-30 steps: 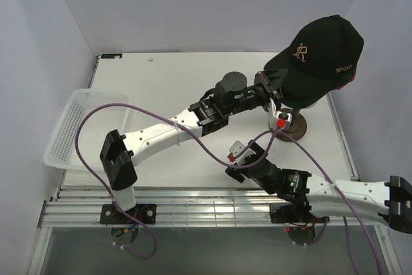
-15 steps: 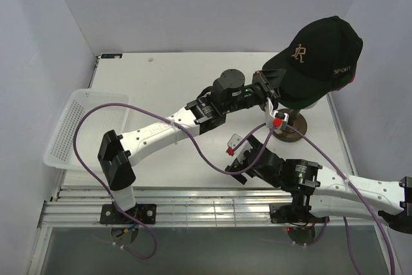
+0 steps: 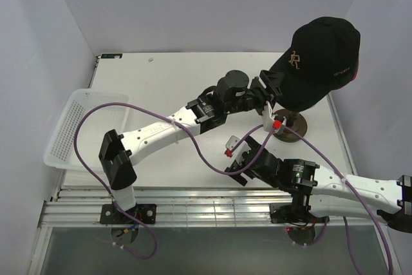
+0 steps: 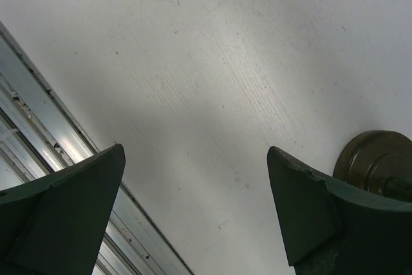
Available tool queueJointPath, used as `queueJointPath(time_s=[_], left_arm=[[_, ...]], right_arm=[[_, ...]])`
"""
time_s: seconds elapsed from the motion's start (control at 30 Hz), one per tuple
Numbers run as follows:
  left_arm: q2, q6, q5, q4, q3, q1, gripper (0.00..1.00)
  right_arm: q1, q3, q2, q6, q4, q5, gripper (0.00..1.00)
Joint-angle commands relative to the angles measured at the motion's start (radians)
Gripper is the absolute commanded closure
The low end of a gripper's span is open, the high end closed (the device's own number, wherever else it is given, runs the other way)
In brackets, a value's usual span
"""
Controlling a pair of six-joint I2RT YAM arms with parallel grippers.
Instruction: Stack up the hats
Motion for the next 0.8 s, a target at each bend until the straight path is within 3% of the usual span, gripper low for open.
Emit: queueJointPath(time_s=[0.0,0.27,0.57,0.77], left_arm=[[-0.034,-0.009,0.009,-0.081,0.005,-0.003,0.36],[-0.026,-0.018,0.003,-0.094,0.083,-0.011,0.29],[-0.118,-0.009,-0.019,-0.196,-0.029,-0.011,0.23],[-0.118,-0.012,-0.023,-0.200,-0.009,-0.012,0.19]], right_arm=[[-0.001,0.024,0.000,0.008,0.012,-0.007,0.04],[-0.001,0.036,0.009,0.002,0.012,-0.019,0.04],[-0.004,0.047,0.032,-0.007,0.012,-0.036,0.04],[-0.004,0.056,0.026,-0.004,-0.001,-0.038,0.04]])
